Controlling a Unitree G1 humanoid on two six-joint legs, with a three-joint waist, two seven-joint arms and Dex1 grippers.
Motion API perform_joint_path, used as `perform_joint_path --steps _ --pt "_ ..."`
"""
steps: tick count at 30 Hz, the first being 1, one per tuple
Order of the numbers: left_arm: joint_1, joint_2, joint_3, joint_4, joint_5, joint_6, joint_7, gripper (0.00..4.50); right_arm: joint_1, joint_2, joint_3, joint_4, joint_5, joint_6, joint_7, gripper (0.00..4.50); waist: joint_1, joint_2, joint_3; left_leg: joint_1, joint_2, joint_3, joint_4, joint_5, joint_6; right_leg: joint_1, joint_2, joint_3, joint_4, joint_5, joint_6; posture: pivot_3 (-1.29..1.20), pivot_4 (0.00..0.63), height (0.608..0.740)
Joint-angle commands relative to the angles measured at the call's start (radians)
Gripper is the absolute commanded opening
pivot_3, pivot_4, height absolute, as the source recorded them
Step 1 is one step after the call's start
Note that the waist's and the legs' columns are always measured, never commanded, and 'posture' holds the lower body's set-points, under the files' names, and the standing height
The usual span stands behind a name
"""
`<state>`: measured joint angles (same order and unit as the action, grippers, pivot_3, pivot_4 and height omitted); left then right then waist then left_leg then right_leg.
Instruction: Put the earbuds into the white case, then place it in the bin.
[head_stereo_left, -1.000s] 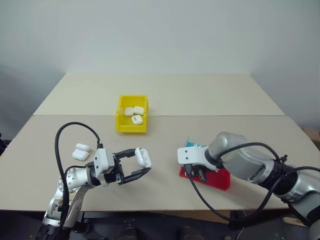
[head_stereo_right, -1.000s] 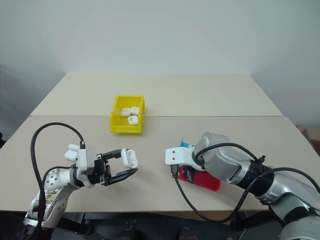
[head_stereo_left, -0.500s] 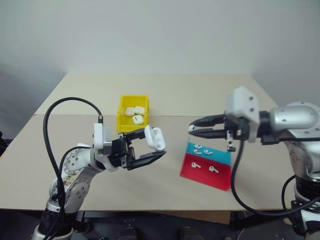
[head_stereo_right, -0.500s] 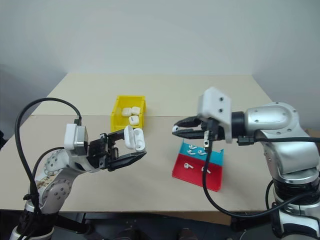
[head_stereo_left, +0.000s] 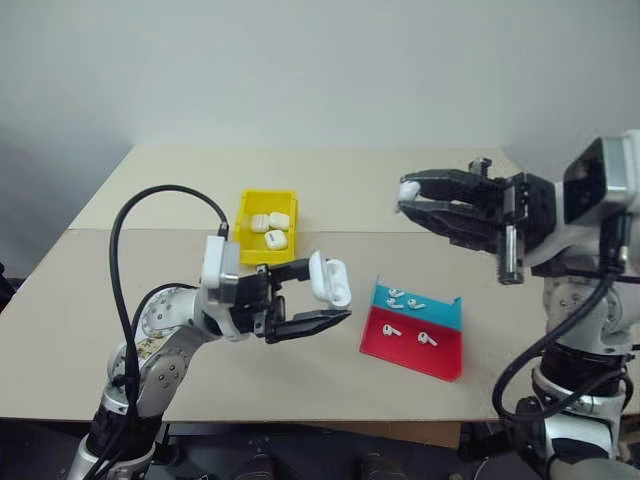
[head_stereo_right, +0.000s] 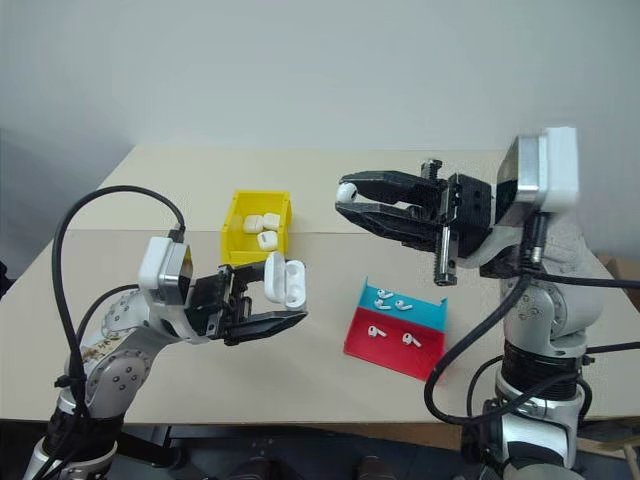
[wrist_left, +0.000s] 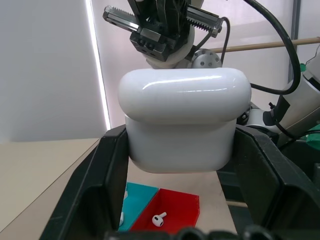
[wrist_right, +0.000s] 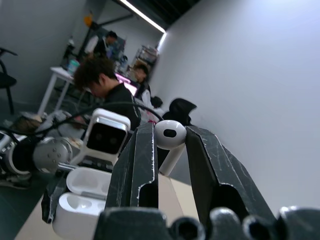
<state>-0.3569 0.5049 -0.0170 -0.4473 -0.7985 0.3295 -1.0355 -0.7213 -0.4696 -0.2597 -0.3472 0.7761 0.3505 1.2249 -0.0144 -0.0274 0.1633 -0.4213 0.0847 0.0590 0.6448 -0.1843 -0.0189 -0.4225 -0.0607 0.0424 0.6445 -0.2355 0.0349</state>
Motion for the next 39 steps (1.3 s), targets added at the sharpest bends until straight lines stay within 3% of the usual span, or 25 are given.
perform_joint_path --steps 1,19,39 --pt "-0.023 -0.006 0.012 -0.048 -0.026 0.001 0.006 2.78 -0.008 0.011 0.041 0.010 0.009 -0.070 0.031 0.65 -0.001 0.000 0.000 0.000 0.000 0.000 0.000 0.000 0.000 0.000 0.000 0.000 0.000 0.000 0.000 0.00 0.150 0.740" --pt "-0.035 -0.028 0.001 -0.042 -0.008 -0.022 -0.018 2.78 0.003 0.018 0.225 0.087 -0.116 -0.236 0.081 0.65 0.001 0.000 0.000 0.000 0.000 0.000 0.000 0.000 0.000 0.000 0.000 0.000 0.000 0.000 0.000 0.00 0.150 0.740" --pt "-0.036 -0.046 0.004 -0.031 0.012 -0.030 -0.023 2.78 0.027 0.006 0.268 0.109 -0.163 -0.290 0.094 0.65 0.001 0.000 0.000 0.000 0.000 0.000 0.000 0.000 0.000 0.000 0.000 0.000 0.000 0.000 0.000 0.00 0.150 0.740"
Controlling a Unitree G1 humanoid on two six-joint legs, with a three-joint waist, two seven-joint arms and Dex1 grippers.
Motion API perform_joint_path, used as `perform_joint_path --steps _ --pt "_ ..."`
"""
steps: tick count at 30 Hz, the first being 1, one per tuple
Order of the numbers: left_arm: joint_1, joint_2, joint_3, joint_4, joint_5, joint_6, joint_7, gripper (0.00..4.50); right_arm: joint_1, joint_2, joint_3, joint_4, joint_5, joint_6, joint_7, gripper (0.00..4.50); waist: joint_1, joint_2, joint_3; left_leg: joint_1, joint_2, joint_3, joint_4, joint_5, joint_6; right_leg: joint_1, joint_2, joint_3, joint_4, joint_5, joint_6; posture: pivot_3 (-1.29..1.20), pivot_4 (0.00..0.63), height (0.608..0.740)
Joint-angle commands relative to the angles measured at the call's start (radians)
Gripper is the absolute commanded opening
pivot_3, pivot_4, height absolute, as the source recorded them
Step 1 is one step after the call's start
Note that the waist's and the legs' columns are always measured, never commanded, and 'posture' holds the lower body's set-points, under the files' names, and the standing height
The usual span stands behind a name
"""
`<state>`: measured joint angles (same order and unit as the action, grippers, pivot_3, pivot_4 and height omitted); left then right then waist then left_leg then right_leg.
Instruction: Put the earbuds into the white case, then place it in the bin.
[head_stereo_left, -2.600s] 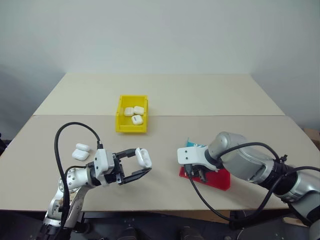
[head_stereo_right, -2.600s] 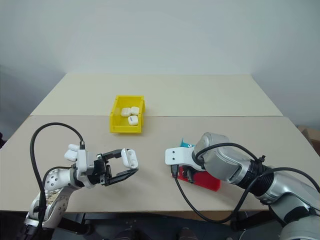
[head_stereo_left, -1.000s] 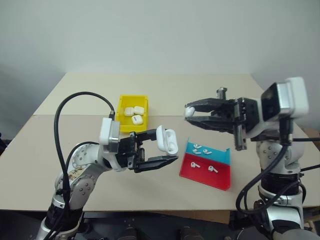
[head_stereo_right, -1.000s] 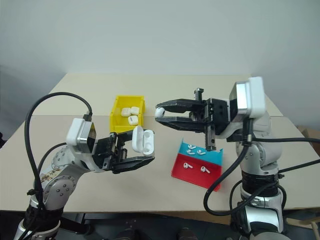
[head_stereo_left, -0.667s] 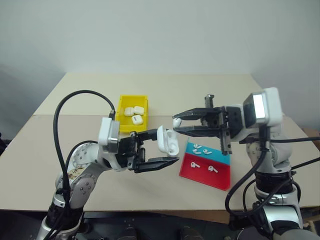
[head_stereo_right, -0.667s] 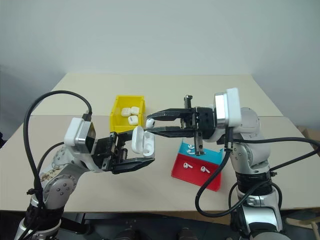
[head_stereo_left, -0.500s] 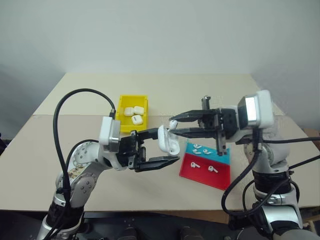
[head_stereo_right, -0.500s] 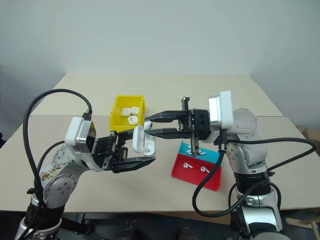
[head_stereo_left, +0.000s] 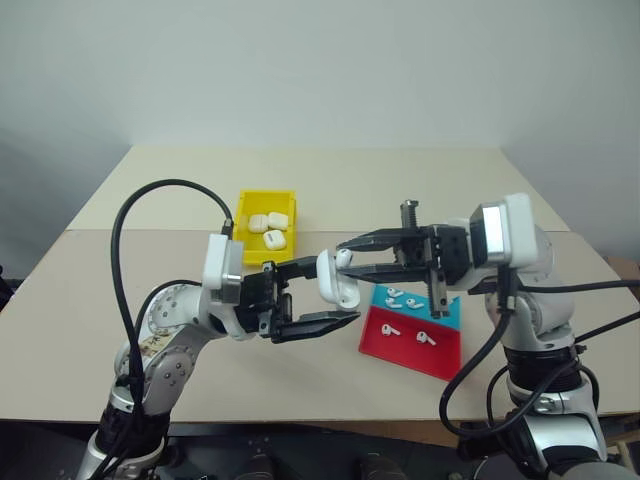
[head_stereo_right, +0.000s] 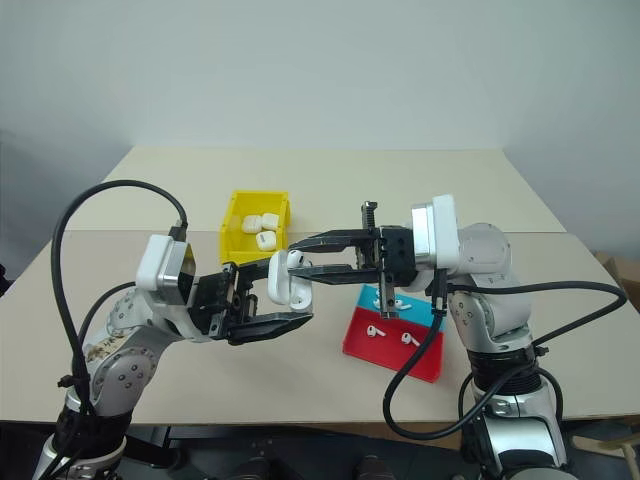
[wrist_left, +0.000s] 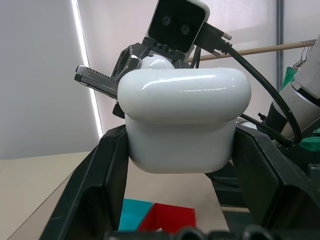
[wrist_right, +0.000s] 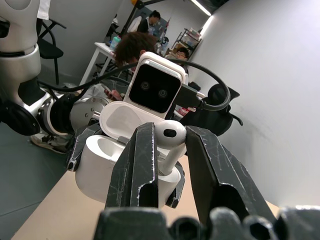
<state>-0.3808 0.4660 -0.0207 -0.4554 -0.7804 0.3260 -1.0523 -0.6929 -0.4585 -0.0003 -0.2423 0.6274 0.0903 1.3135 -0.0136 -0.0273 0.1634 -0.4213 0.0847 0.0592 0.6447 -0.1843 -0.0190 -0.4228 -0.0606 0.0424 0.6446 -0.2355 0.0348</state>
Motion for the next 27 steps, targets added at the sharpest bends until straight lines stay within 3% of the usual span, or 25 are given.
perform_joint_path --steps 1,7,14,18,22,27 --pt "-0.013 -0.008 0.008 -0.022 -0.005 -0.026 -0.006 2.78 -0.002 -0.006 0.008 0.007 -0.016 -0.032 0.006 0.99 0.000 0.000 0.000 0.000 0.000 0.000 0.000 0.000 0.000 0.000 0.000 0.000 0.000 0.000 0.000 0.00 0.150 0.740" --pt "-0.011 -0.010 0.007 -0.019 0.006 -0.025 -0.006 2.78 0.001 -0.013 0.012 0.010 -0.037 -0.069 0.008 2.89 0.000 0.000 0.000 0.000 0.000 0.000 0.000 0.000 0.000 0.000 0.000 0.000 0.000 0.000 0.000 0.00 0.150 0.740" --pt "0.022 0.006 0.017 -0.004 0.046 -0.039 -0.017 2.78 -0.016 -0.070 -0.027 0.014 0.004 -0.044 0.029 2.89 0.000 0.000 0.000 0.000 0.000 0.000 0.000 0.000 0.000 0.000 0.000 0.000 0.000 0.000 0.000 0.00 0.150 0.740" --pt "0.127 0.086 0.050 0.034 0.131 -0.111 -0.072 2.78 -0.089 -0.269 -0.034 0.060 -0.048 0.157 -0.007 2.89 -0.001 0.001 0.001 0.000 0.000 0.001 0.000 0.000 0.000 -0.001 0.000 0.000 0.000 0.000 -0.001 0.00 0.150 0.740" --pt "0.232 0.142 0.086 0.048 0.165 -0.167 -0.100 2.78 -0.167 -0.457 0.097 0.146 -0.210 0.298 0.034 2.89 0.000 0.001 0.001 0.000 0.001 0.001 -0.001 0.000 0.000 -0.002 0.000 0.000 -0.001 -0.004 -0.008 0.00 0.150 0.740" --pt "0.326 0.159 0.105 0.022 0.191 -0.200 -0.088 2.78 -0.276 -0.521 0.294 0.243 -0.432 0.339 0.103 2.89 -0.004 0.001 0.001 0.000 0.001 0.002 -0.002 0.000 0.000 -0.003 -0.001 0.001 -0.001 -0.004 -0.008 0.00 0.150 0.740"
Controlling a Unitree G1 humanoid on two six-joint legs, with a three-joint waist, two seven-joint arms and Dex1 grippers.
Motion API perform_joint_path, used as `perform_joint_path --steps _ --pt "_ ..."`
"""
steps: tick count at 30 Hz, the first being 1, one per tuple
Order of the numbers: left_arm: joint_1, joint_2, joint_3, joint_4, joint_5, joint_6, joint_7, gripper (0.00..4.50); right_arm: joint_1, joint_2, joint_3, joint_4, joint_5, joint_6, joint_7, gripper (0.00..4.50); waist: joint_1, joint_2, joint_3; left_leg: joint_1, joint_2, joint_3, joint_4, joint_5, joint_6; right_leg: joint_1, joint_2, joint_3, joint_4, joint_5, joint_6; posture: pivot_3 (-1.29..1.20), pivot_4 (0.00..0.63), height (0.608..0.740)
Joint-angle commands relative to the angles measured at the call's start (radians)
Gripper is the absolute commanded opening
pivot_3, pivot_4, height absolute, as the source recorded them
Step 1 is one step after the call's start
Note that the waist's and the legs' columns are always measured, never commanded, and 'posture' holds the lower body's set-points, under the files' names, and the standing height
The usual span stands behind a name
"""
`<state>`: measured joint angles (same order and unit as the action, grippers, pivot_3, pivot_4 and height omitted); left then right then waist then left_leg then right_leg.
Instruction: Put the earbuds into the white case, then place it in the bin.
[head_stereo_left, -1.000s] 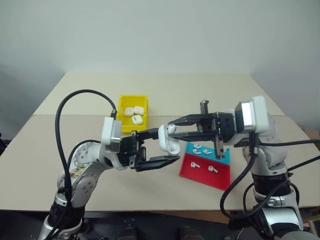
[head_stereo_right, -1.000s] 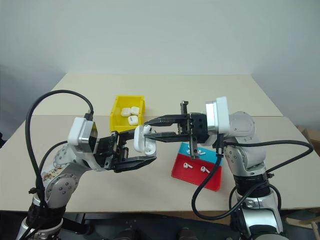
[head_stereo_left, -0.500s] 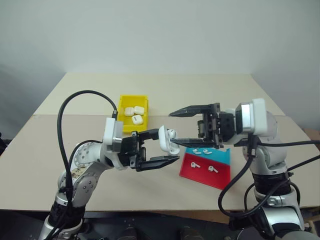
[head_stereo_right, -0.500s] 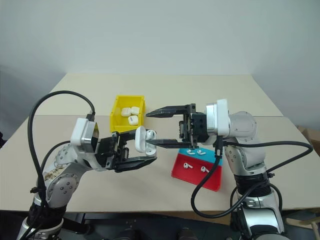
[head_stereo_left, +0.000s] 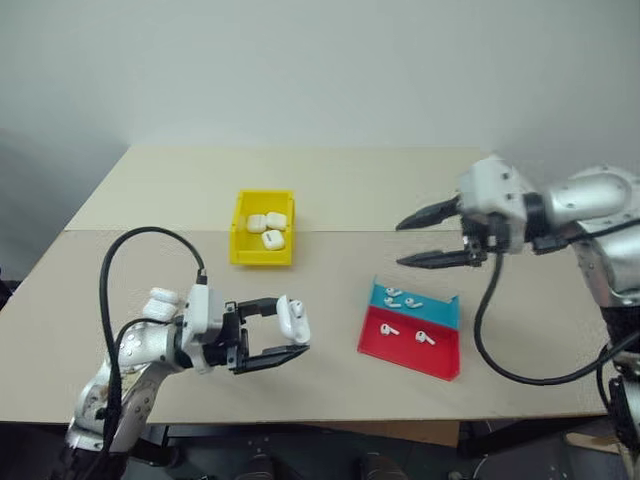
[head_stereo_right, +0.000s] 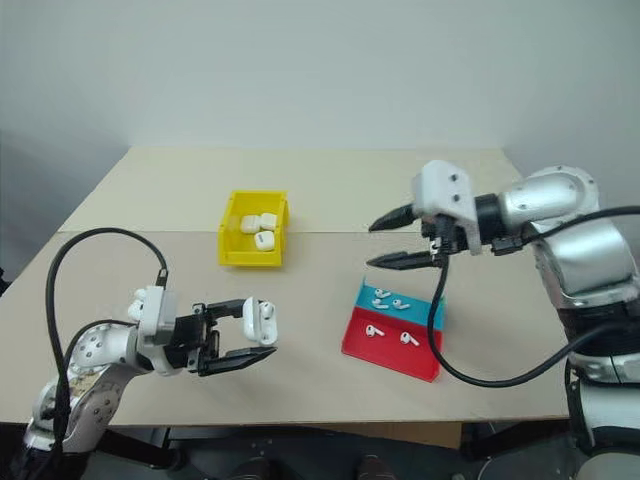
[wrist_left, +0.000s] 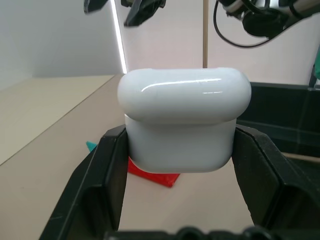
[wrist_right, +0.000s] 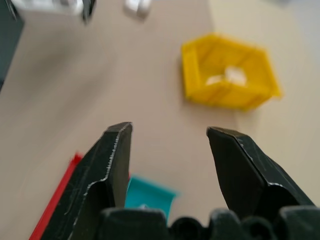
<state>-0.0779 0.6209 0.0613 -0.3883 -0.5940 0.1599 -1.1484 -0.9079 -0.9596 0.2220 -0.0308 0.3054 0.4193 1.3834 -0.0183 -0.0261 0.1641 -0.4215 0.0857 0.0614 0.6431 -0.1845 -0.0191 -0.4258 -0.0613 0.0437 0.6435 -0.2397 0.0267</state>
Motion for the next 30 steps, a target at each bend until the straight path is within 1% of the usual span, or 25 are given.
perform_joint_path --steps 1,4,5,10,13,18,25,30 --pt "0.040 0.000 0.020 -0.050 0.010 -0.042 0.014 2.78 -0.088 -0.014 0.121 0.060 -0.161 0.018 0.050 2.89 0.001 0.000 0.000 0.000 0.000 0.000 0.000 0.000 0.000 0.000 0.000 0.000 0.000 0.000 0.000 0.00 0.150 0.740" --pt "0.061 -0.015 0.007 -0.067 0.020 -0.050 0.040 2.78 -0.147 0.015 0.235 0.141 -0.294 -0.009 0.081 2.89 0.002 0.000 0.000 -0.001 0.000 0.000 0.000 0.000 0.000 -0.002 0.000 0.000 0.000 0.000 0.000 0.00 0.150 0.740" --pt "0.058 -0.023 -0.001 -0.071 0.024 -0.050 0.052 2.78 -0.160 0.031 0.265 0.178 -0.338 -0.053 0.081 2.89 0.003 0.000 0.000 -0.001 0.000 0.000 0.000 0.000 0.000 -0.002 0.000 0.000 0.001 0.000 0.000 0.00 0.150 0.740" --pt "0.052 -0.048 -0.028 -0.095 0.030 -0.042 0.084 2.78 -0.213 0.102 0.366 0.360 -0.501 -0.191 0.097 2.89 0.006 0.000 0.000 -0.001 0.000 0.001 0.000 0.000 0.000 -0.002 0.000 0.000 0.000 0.002 0.002 0.00 0.150 0.740" --pt "0.054 -0.049 -0.033 -0.094 0.039 -0.053 0.088 2.78 -0.233 0.138 0.381 0.435 -0.542 -0.231 0.118 2.89 0.006 0.000 0.000 -0.002 0.000 0.001 0.000 0.000 0.000 -0.002 0.000 0.000 0.000 0.004 0.006 0.00 0.150 0.740" --pt "0.072 -0.048 -0.037 -0.092 0.054 -0.072 0.092 2.78 -0.253 0.204 0.397 0.557 -0.608 -0.258 0.132 2.89 0.003 0.000 0.000 -0.002 0.000 0.000 0.000 0.000 0.000 -0.002 0.000 0.000 0.001 0.004 0.006 0.00 0.150 0.740" --pt "0.087 -0.045 -0.051 -0.111 0.063 -0.069 0.114 2.78 -0.243 0.257 0.391 0.637 -0.673 -0.314 0.110 2.89 0.004 0.001 0.000 -0.002 0.000 0.001 0.000 0.000 0.000 -0.002 0.000 0.000 0.001 0.004 0.006 0.00 0.150 0.740" --pt "0.084 -0.042 -0.054 -0.110 0.066 -0.070 0.119 2.78 -0.230 0.280 0.384 0.664 -0.688 -0.334 0.123 2.89 0.004 0.001 0.000 -0.001 0.000 0.000 0.000 0.000 0.000 -0.002 0.000 0.000 0.002 0.004 0.005 0.00 0.150 0.740"
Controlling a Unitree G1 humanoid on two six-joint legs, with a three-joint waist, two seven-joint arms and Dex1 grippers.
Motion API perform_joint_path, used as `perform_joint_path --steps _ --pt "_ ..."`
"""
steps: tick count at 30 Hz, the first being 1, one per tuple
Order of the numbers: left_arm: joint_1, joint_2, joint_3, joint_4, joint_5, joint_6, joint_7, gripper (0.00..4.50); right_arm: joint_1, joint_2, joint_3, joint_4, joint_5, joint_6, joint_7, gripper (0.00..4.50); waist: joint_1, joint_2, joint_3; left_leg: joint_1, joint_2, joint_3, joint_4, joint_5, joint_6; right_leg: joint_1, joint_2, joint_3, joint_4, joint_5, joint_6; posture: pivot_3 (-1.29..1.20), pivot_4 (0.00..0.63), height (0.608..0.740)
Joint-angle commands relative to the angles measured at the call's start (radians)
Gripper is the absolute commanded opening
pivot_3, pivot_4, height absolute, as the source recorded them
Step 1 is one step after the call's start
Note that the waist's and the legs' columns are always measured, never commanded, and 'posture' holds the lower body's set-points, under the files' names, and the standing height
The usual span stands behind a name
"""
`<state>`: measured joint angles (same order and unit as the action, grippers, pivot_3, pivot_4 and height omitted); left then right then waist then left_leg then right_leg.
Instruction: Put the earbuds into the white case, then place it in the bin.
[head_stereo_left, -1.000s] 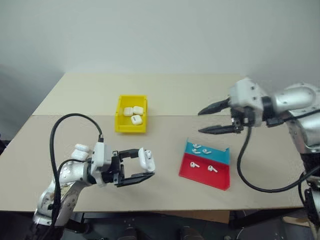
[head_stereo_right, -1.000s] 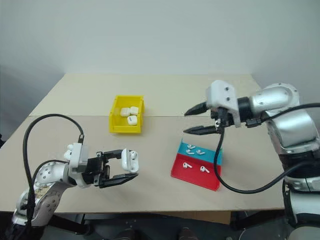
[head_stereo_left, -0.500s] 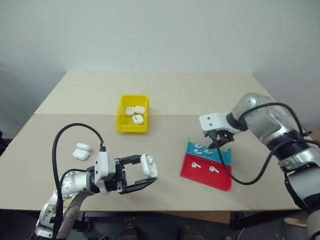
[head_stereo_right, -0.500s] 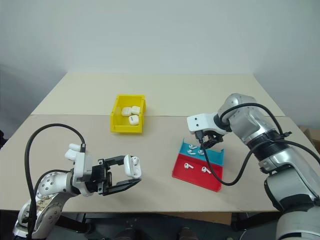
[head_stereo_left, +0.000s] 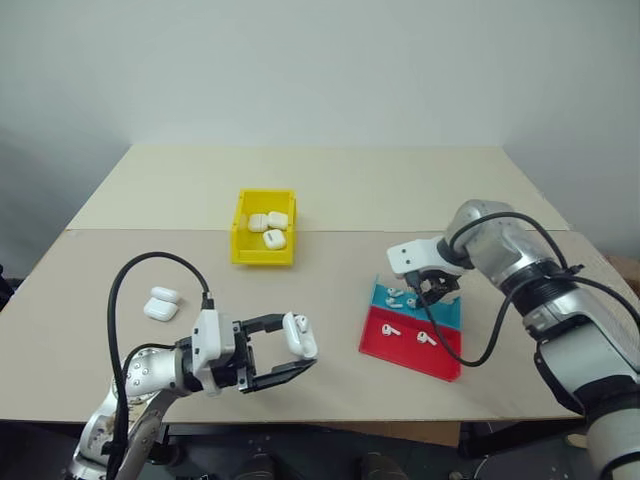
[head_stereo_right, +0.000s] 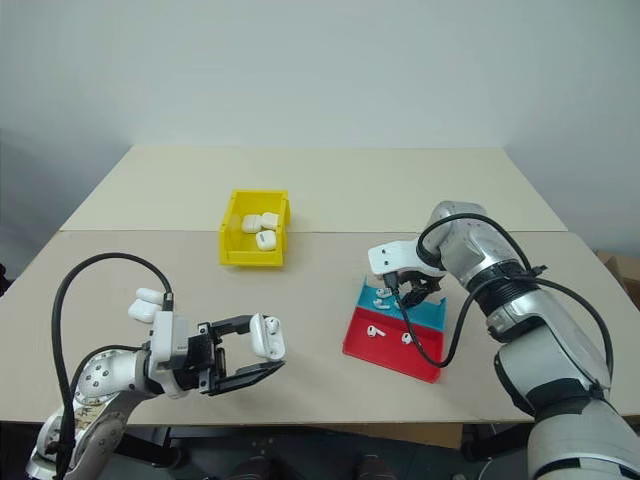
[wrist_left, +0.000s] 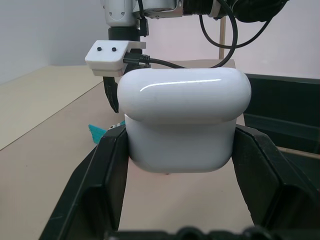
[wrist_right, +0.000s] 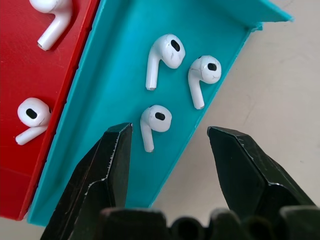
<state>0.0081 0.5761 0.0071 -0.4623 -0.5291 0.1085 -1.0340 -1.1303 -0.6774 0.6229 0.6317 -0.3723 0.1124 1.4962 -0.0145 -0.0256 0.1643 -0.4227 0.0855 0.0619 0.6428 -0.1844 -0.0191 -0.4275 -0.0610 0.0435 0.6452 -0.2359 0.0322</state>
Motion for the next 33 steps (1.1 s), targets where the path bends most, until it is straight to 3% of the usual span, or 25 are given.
perform_joint_path --steps 1,20,23,33 --pt "-0.003 0.003 0.001 -0.033 0.001 -0.020 0.004 2.78 -0.004 -0.001 -0.016 0.004 -0.014 -0.031 0.009 2.89 0.000 0.000 0.000 0.000 0.000 0.000 0.000 0.000 0.000 0.000 0.000 0.000 0.000 0.000 0.000 0.00 0.150 0.740" --pt "-0.040 0.003 0.004 0.009 0.011 -0.027 -0.008 2.78 0.036 0.022 -0.043 -0.001 -0.032 -0.013 -0.019 2.89 0.000 0.000 0.000 0.000 0.000 0.000 0.000 0.000 0.000 0.000 0.000 0.000 0.001 0.000 0.000 0.00 0.150 0.740" --pt "-0.041 0.008 0.004 0.008 0.009 -0.020 -0.011 2.78 0.039 0.023 -0.044 -0.005 -0.031 -0.017 -0.016 2.35 -0.001 0.000 0.000 0.001 0.000 0.000 0.000 0.000 0.000 0.001 0.000 0.000 0.001 0.000 0.000 0.00 0.150 0.740" --pt "-0.040 0.007 0.004 0.004 0.013 -0.018 -0.002 2.78 0.040 0.026 -0.039 0.004 -0.044 -0.023 -0.030 2.35 0.000 0.000 0.000 0.001 0.000 0.000 0.000 0.000 0.000 0.001 0.000 0.000 0.001 0.000 0.000 0.00 0.150 0.740"
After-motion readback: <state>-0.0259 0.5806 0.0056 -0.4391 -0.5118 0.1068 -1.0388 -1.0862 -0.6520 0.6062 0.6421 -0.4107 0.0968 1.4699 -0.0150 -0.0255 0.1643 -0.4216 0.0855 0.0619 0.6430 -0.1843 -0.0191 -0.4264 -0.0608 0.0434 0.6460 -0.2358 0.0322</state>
